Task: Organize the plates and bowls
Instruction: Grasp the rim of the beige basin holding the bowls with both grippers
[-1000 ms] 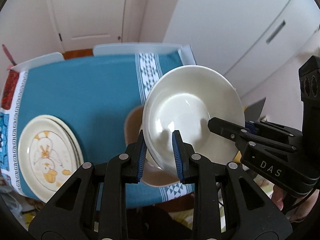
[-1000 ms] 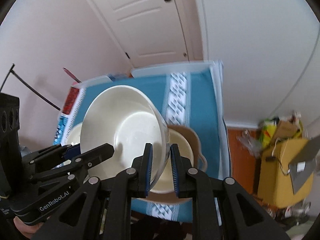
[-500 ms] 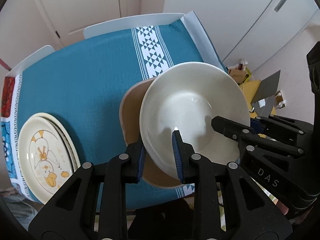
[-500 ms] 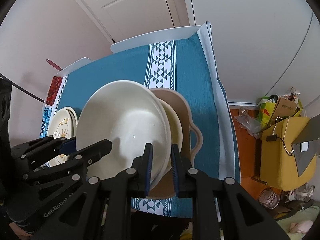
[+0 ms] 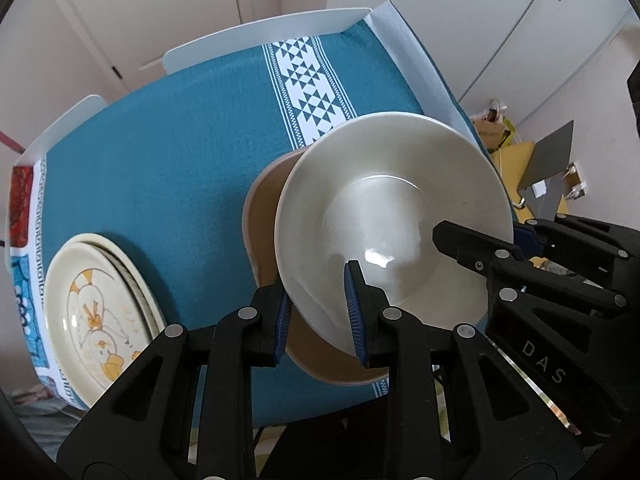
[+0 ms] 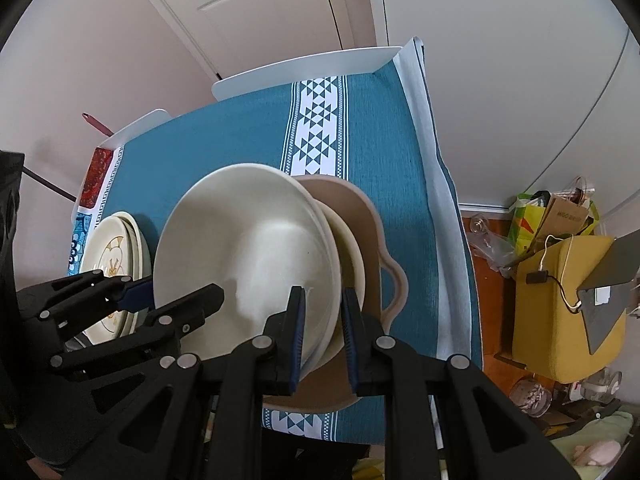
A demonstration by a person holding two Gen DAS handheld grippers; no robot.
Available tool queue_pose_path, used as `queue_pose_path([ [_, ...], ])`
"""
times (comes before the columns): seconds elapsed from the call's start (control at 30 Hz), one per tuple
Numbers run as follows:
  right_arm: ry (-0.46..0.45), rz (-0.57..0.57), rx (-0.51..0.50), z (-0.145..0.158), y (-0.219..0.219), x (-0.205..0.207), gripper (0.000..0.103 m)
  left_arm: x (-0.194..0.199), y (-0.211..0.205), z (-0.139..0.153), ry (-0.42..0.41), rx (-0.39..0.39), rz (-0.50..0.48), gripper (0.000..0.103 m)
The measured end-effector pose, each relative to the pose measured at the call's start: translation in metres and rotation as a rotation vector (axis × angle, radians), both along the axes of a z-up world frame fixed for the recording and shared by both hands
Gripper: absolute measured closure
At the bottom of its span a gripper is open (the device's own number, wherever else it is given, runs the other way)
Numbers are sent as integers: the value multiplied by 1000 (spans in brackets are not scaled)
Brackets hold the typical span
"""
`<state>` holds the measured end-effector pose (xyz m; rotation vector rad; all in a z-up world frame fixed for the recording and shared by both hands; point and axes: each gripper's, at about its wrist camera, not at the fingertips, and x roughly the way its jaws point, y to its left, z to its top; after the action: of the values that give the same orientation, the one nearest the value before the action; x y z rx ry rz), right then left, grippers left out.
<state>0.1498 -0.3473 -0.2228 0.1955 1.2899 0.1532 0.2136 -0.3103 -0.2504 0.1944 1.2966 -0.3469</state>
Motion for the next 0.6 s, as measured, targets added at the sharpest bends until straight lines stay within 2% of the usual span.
queue_pose_path([
  [0.6, 24, -7, -54, 1, 5, 2, 86, 0, -6, -7, 5, 61, -28, 80],
])
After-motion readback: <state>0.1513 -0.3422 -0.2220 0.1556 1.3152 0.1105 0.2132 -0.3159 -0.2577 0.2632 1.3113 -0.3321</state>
